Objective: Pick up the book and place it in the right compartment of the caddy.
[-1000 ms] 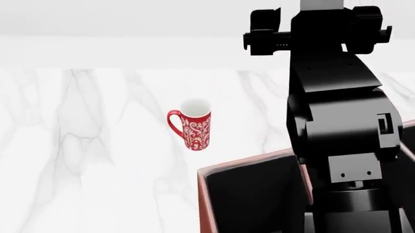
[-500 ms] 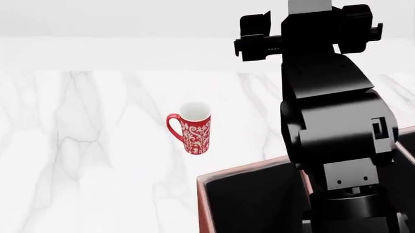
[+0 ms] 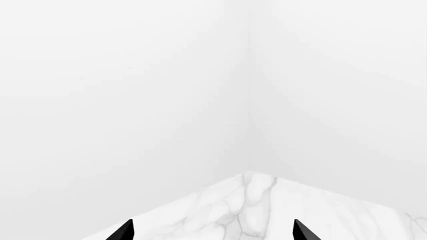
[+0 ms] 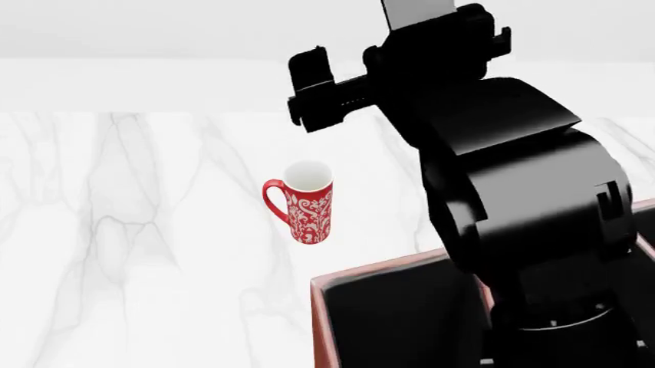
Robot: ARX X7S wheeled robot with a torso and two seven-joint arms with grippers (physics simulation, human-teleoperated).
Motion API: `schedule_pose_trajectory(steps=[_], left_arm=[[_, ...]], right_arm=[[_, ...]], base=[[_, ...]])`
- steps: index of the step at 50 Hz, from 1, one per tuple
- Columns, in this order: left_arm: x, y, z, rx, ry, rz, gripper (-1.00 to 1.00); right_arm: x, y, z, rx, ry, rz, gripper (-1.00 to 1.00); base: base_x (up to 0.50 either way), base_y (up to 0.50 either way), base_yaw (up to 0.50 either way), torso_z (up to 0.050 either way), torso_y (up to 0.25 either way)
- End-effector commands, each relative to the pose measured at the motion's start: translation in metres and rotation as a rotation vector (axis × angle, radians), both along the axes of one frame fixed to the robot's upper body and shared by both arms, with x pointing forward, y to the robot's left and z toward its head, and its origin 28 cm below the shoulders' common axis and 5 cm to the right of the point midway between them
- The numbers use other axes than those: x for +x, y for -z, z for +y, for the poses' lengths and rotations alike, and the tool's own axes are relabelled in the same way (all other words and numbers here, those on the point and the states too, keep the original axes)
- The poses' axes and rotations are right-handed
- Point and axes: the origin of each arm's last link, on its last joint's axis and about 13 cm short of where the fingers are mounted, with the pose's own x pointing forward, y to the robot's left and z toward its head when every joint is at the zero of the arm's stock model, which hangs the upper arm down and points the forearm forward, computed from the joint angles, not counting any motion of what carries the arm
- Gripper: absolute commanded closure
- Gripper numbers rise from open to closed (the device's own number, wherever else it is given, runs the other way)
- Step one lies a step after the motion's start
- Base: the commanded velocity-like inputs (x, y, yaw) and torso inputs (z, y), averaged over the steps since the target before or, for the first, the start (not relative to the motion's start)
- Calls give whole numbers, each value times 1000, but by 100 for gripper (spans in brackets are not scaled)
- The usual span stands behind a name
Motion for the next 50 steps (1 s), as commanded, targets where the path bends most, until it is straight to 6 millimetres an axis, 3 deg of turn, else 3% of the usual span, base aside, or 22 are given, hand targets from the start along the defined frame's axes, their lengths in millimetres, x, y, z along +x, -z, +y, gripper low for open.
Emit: schedule_pose_trajectory(steps=[1,13,22,26,28,50], left_arm=[[0,0,0,1,0,-2,-100],[0,1,0,-1,0,-1,-100],[0,-3,0,5,2,-7,-100],[0,-4,-1,7,2,-9,-100],[-1,-3,0,5,0,-9,-100],[-2,-4,0,9,-2,-12,-100]], right_arm=[[-26,0,23,-104,-377,79,-100],[-61,22,48,-256,-602,119,-100],[-92,24,61,-264,-850,59,-100],[-95,26,61,-352,-914,157,-100],[-101,29,61,-371,-976,122,-100],[-105,50,64,-468,-1031,160,-100]], base=[[0,0,0,0,0],[0,0,0,0,0],[0,0,0,0,0],[0,0,0,0,0],[0,0,0,0,0],[0,0,0,0,0]])
